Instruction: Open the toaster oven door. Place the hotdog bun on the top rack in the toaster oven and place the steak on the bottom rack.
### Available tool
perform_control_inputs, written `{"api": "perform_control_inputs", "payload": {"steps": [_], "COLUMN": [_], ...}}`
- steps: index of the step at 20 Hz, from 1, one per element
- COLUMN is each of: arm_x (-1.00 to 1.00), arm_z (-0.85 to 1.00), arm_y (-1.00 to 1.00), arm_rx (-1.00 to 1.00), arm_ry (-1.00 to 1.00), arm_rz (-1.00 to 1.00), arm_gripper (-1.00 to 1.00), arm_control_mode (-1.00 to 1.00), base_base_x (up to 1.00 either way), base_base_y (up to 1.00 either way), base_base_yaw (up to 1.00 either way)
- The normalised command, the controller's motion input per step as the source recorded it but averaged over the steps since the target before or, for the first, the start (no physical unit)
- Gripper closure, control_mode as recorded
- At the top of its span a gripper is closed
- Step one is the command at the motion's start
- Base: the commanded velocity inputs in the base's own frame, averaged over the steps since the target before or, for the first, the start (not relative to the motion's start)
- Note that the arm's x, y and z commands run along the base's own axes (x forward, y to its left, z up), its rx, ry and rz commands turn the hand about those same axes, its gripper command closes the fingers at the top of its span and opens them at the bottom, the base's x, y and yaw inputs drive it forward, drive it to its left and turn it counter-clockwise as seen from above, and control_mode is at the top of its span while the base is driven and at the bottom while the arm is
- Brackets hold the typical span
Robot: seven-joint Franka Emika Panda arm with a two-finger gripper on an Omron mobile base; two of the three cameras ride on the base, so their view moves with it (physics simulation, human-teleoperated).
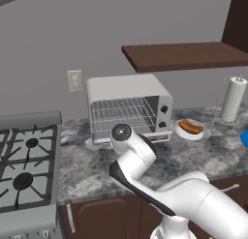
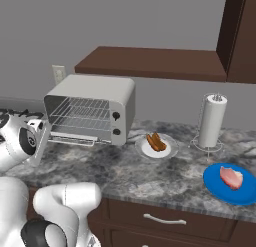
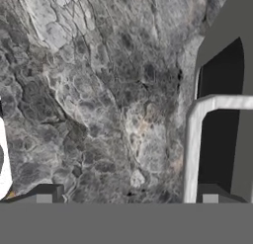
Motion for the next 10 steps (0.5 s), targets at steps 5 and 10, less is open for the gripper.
{"api": "perform_control_inputs", "payload": {"steps": [5,10], "arm_x": [-0.30,-0.31], "arm_z": [0.54,0.57], "arm_y": [0.18,0.26], "arm_rx": [-0.11,-0.04], "arm_ry": [0.00,0.05], "arm_rz": [0.05,-0.02], "arm_gripper": [-1.00,-1.00], "arm_control_mode": [-1.00,-1.00], "base_base_x": [0.00,0.00], "base_base_y": [0.00,0.00], "base_base_yaw": [0.00,0.00]}}
